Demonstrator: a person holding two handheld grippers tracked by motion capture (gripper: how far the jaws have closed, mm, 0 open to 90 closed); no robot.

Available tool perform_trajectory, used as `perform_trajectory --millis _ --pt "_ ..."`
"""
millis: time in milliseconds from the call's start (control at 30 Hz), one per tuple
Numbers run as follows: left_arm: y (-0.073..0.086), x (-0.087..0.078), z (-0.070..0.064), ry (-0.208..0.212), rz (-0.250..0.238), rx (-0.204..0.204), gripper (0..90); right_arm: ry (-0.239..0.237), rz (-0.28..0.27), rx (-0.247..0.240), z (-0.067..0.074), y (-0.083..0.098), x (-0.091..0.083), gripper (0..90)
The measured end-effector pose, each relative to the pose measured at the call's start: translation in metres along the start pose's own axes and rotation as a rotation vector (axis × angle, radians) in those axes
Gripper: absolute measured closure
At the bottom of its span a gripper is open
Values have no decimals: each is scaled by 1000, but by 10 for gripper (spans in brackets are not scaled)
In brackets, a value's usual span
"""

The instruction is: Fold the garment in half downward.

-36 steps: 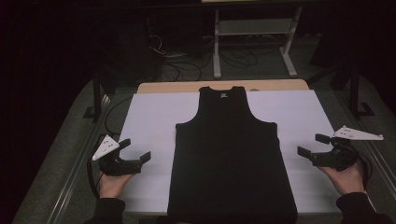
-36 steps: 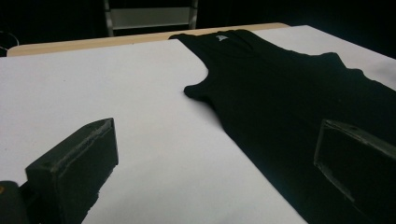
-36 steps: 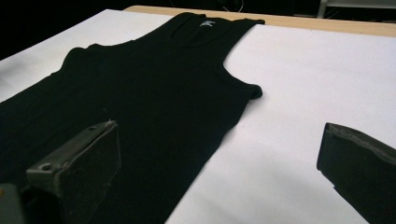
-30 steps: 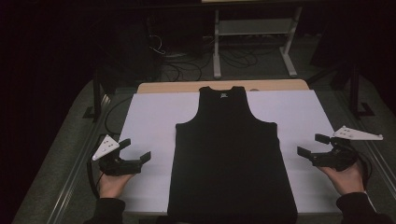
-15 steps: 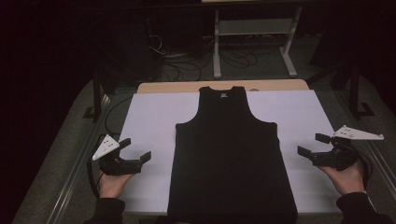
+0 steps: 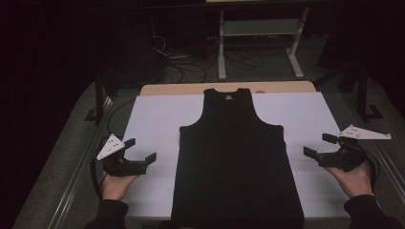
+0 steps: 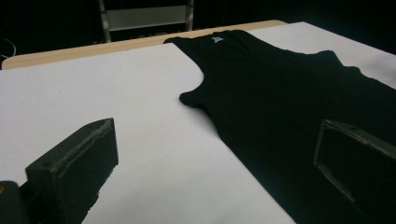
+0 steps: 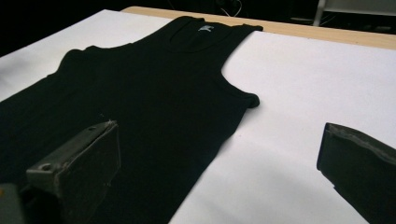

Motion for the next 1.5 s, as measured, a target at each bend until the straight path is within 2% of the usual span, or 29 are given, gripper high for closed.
perform_trajectory --millis 200,300,433,567,933,1500 --pt "-5 5 0 7 21 14 0 -2 25 -9 -1 -3 5 0" --pt "-8 8 -3 17 34 36 0 -3 39 -17 0 -5 8 0" --pt "-12 12 -4 24 37 40 0 -6 47 -26 0 -11 10 0" --pt "-17 17 -4 28 57 61 0 -13 45 -34 -1 -17 12 0" --pt "-30 32 -1 44 79 70 0 -38 52 -61 -3 -34 22 0" --pt "-46 52 7 57 112 80 0 -71 74 -110 2 -59 43 0"
Point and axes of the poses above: each handheld gripper's, and its own axes: x roughly forward along the jaws, y roughly out of its underside, z roughly to its left, the point moved 4 cm from there along x, roughly forward along the jaws, and after that the axes turned 11 degrees about -z, right-handed, at the moved point
